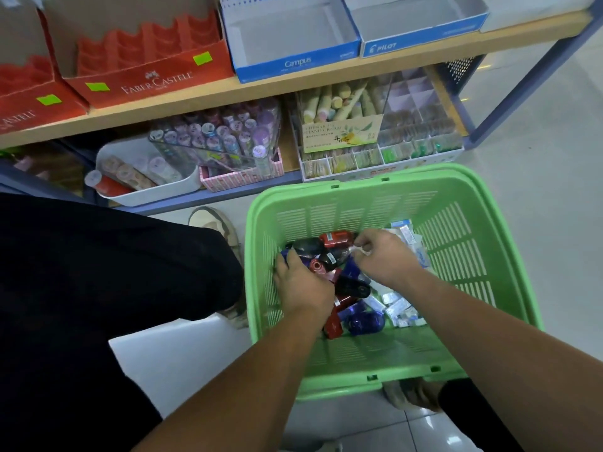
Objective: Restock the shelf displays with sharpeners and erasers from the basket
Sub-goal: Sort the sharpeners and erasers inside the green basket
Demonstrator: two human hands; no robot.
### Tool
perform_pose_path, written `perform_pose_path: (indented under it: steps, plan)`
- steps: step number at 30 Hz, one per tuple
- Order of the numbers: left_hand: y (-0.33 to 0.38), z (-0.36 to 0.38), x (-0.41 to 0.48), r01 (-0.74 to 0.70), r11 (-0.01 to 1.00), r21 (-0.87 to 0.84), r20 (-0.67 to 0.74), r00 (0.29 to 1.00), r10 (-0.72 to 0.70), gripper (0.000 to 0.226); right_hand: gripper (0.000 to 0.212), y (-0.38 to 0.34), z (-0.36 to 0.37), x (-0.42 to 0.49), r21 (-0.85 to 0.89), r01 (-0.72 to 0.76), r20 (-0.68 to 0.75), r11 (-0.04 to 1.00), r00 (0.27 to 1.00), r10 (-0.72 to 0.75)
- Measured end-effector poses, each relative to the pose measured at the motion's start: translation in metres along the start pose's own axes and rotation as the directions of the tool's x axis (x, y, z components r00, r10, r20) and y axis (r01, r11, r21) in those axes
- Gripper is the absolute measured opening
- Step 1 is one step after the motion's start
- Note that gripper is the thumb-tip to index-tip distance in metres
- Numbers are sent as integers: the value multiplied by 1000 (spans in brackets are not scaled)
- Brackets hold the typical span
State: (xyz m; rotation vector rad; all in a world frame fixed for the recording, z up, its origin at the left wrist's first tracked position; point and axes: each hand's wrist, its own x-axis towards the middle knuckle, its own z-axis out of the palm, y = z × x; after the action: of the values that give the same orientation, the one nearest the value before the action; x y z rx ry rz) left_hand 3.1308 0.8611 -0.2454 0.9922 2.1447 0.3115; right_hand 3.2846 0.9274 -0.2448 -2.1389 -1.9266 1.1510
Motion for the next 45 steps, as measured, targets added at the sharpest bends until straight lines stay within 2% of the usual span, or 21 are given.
perform_pose_path:
  steps: [3, 7, 9, 11, 13, 17, 19, 20, 21, 23, 25, 27, 30, 33, 36, 40, 42, 45]
  plan:
    - [-4, 2, -3, -19, 998, 57, -14, 1000, 20, 72, 7, -1, 13, 1, 61, -56, 109, 997, 993, 49]
    - [-7, 3, -8, -105, 933, 345, 119, 991, 68, 87, 8, 8, 21, 2, 239, -105, 183, 965, 981, 62]
    - [-10, 5, -7, -124, 937, 327, 132, 988, 84, 89, 14, 14, 22, -2, 265, -102, 254, 959, 967, 33]
    - [-9, 4, -2, -78, 974, 212, 128, 990, 51, 92, 27, 20, 23, -6, 275, -128, 305, 953, 951, 40]
    - [-3, 3, 6, -36, 982, 184, 171, 985, 4, 98, 40, 26, 24, -7, 284, -146, 277, 948, 959, 65]
    - [6, -1, 21, -115, 920, 376, 205, 978, 38, 108, 53, 28, 21, -11, 264, -103, 125, 959, 989, 72]
    - [8, -2, 21, -154, 889, 432, 208, 976, 68, 101, 55, 21, 20, -14, 25, -48, 7, 999, 999, 48]
    - [9, -2, 21, -171, 875, 453, 210, 974, 82, 91, 56, 18, 21, -14, -76, -40, -53, 996, 998, 36]
    - [9, -2, 21, -188, 871, 455, 198, 974, 107, 77, 56, 14, 22, -13, -110, -35, -96, 993, 995, 24]
    - [8, -2, 25, -207, 903, 376, 124, 977, 172, 59, 52, 8, 25, -10, -59, -2, -111, 998, 994, -4]
    - [6, -1, 36, -217, 943, 251, 58, 976, 210, 59, 47, 4, 26, -7, 76, 43, -62, 996, 997, -39]
    - [6, 1, 46, -215, 956, 200, 84, 976, 202, 63, 47, 1, 26, -7, 183, 36, 14, 982, 999, -40]
    - [6, 7, 48, -201, 946, 253, 160, 973, 164, 75, 49, 2, 27, -2, 355, -65, 93, 933, 995, 33]
    - [-2, 13, 44, -230, 911, 341, 148, 971, 189, 65, 45, 5, 27, 6, 471, -131, 138, 872, 988, 74]
    - [-10, 20, 32, -229, 894, 384, 161, 971, 179, 69, 46, 11, 31, 17, 467, -151, 145, 871, 985, 94]
    - [-11, 27, 12, -233, 885, 403, 174, 969, 176, 53, 45, 15, 39, 23, 386, -143, 158, 911, 984, 88]
    - [-14, 29, 10, -232, 906, 356, 163, 969, 184, 50, 44, 14, 42, 25, 360, -129, 149, 924, 986, 80]
    - [-9, 28, 18, -261, 935, 239, 51, 965, 256, 47, 39, 11, 42, 25, 390, -127, 124, 912, 989, 84]
